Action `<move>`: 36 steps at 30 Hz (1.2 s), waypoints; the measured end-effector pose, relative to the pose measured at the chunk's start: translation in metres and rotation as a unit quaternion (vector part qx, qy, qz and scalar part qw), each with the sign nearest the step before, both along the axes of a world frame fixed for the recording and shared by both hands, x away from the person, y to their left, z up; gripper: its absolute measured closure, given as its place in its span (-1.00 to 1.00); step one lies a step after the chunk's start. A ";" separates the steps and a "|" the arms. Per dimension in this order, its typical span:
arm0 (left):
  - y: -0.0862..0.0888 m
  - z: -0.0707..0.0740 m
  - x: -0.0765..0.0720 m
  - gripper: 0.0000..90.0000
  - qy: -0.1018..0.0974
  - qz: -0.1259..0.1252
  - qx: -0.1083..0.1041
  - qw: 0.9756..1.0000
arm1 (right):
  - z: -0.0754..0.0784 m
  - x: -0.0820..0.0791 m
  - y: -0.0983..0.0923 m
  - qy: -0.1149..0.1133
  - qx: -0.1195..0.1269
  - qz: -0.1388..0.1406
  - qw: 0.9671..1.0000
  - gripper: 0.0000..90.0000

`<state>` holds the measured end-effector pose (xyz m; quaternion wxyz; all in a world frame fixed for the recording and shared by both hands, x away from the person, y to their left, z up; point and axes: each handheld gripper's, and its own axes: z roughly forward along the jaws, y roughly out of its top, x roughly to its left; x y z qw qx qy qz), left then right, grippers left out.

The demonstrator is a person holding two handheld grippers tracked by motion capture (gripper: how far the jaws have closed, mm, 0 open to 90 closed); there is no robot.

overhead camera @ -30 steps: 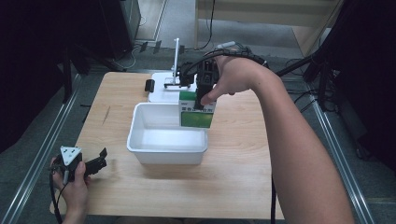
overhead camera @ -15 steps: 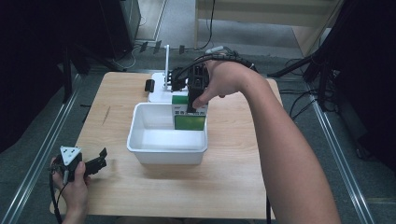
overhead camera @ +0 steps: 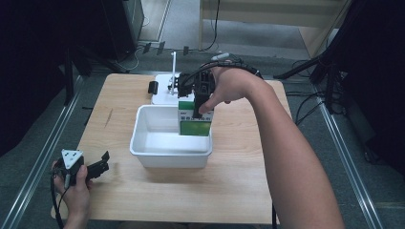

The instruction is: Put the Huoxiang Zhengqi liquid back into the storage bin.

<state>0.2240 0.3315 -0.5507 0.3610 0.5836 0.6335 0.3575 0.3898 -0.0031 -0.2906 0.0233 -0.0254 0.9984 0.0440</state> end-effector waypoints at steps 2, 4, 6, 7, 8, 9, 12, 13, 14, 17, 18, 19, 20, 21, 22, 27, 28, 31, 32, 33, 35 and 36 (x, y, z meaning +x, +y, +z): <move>0.000 0.000 0.000 -0.96 0.000 -0.001 -0.001 1.000 | -0.003 0.001 0.000 -0.001 -0.001 -0.001 1.000 0.43; 0.000 0.000 0.000 -0.96 0.000 -0.001 -0.002 1.000 | -0.004 0.001 0.000 -0.001 -0.003 0.001 1.000 0.43; 0.001 0.000 0.000 -0.96 0.000 -0.001 -0.002 1.000 | -0.008 0.002 0.000 0.000 0.000 0.002 1.000 0.43; 0.001 0.000 0.000 -0.96 0.000 -0.001 -0.002 1.000 | -0.010 0.002 0.000 0.000 0.001 0.004 1.000 0.43; 0.001 0.000 0.000 -0.96 0.000 -0.001 -0.002 1.000 | -0.013 0.003 0.000 -0.001 0.002 0.005 1.000 0.43; 0.001 0.000 0.000 -0.96 0.001 -0.001 -0.002 1.000 | -0.017 0.003 0.001 0.000 -0.001 0.005 1.000 0.43; 0.001 0.000 0.000 -0.96 0.000 -0.001 -0.003 1.000 | -0.021 0.004 0.002 0.002 -0.006 0.006 1.000 0.43; 0.001 0.000 0.000 -0.96 0.001 -0.001 -0.003 1.000 | -0.023 0.004 0.002 0.003 -0.006 0.005 1.000 0.42; 0.001 0.000 0.000 -0.96 0.001 -0.001 -0.003 1.000 | -0.026 0.005 0.003 0.004 -0.006 0.007 1.000 0.42; 0.001 0.000 0.000 -0.96 0.001 -0.001 -0.003 1.000 | -0.033 0.007 0.004 0.007 -0.009 0.004 1.000 0.42; 0.001 0.000 0.000 -0.96 0.001 -0.001 -0.003 1.000 | -0.036 0.008 0.004 0.007 -0.011 0.005 1.000 0.43; 0.001 0.000 0.000 -0.96 0.001 -0.002 -0.003 1.000 | -0.038 0.008 0.004 0.008 -0.011 0.006 1.000 0.43; 0.001 0.000 0.000 -0.96 0.001 -0.001 -0.004 1.000 | -0.041 0.009 0.004 0.009 -0.012 0.005 1.000 0.43; 0.001 0.000 0.000 -0.96 0.001 -0.001 -0.004 1.000 | -0.044 0.009 0.004 0.009 -0.011 0.005 1.000 0.43; 0.001 0.000 0.000 -0.96 0.000 -0.001 -0.004 1.000 | -0.046 0.010 0.004 0.009 -0.009 0.007 1.000 0.43; 0.001 0.000 0.000 -0.96 0.001 -0.002 -0.005 1.000 | -0.058 0.013 0.004 0.013 -0.010 0.002 1.000 0.43; 0.001 0.000 0.000 -0.96 0.001 -0.002 -0.003 1.000 | -0.059 0.013 0.004 0.012 -0.010 0.004 1.000 0.43; 0.001 0.000 0.000 -0.96 0.000 -0.001 -0.005 1.000 | -0.067 0.015 0.006 0.014 -0.011 0.005 1.000 0.43; 0.001 0.000 0.000 -0.96 0.000 -0.001 -0.005 1.000 | -0.068 0.016 0.007 0.015 -0.016 0.004 1.000 0.43; 0.001 0.000 0.000 -0.96 0.000 -0.001 -0.005 1.000 | -0.071 0.016 0.007 0.016 -0.017 0.001 1.000 0.43; 0.001 0.000 0.000 -0.96 0.000 -0.001 -0.005 1.000 | -0.074 0.017 0.009 0.017 -0.021 0.004 1.000 0.43; 0.001 0.000 0.000 -0.96 0.000 -0.001 -0.005 1.000 | -0.076 0.017 0.010 0.017 -0.024 0.003 1.000 0.43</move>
